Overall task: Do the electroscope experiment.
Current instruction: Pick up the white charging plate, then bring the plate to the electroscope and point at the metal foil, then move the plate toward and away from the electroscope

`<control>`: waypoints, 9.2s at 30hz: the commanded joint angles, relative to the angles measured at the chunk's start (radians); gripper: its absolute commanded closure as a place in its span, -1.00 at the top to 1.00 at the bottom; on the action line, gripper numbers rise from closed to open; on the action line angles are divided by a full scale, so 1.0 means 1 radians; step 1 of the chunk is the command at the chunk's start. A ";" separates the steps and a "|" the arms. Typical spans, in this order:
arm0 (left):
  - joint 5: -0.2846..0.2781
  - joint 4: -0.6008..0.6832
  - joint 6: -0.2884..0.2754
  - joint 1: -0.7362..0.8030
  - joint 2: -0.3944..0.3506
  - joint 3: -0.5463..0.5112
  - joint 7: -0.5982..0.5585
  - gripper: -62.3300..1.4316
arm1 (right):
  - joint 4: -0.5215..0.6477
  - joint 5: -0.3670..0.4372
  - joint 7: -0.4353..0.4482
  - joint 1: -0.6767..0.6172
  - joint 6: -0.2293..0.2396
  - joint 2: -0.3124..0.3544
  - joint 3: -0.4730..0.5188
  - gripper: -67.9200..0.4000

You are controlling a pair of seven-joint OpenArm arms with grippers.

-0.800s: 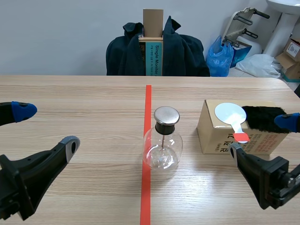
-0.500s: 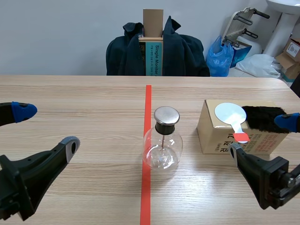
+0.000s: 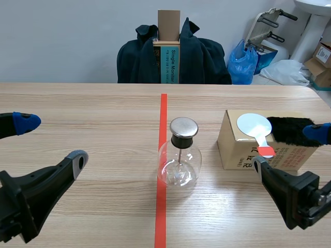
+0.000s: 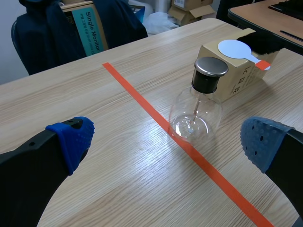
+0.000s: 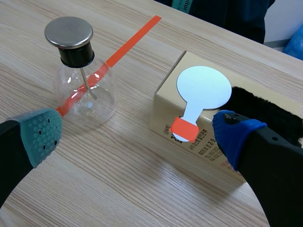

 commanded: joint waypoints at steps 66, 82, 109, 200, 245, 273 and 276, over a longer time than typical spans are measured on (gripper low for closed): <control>-0.007 0.017 0.005 -0.003 -0.003 0.007 -0.011 1.00 | -0.730 -1.680 -0.043 0.486 -0.969 -0.158 -0.403 1.00; -0.007 0.017 0.006 -0.003 -0.003 0.007 -0.011 1.00 | -0.733 -1.677 -0.012 0.491 -0.970 -0.158 -0.396 0.04; -0.007 0.017 0.006 -0.003 -0.003 0.007 -0.011 1.00 | -0.493 -1.551 -0.039 0.349 -1.109 -0.064 -0.286 -0.96; 0.257 -0.916 -0.009 -0.907 0.133 0.795 -0.203 -0.90 | -0.436 -1.636 0.389 0.394 -0.931 -0.257 -0.267 -0.97; 0.257 -0.916 -0.009 -0.906 0.133 0.795 -0.202 -0.90 | -0.437 -1.660 0.547 0.394 -0.933 -0.252 -0.267 -0.97; 0.257 -0.916 -0.009 -0.906 0.133 0.795 -0.202 -0.90 | -0.437 -1.660 0.596 0.372 -0.924 -0.252 -0.267 -0.97; 0.257 -0.916 -0.009 -0.906 0.132 0.795 -0.202 -0.90 | -0.437 -1.660 0.525 0.372 -0.924 -0.252 -0.267 -0.97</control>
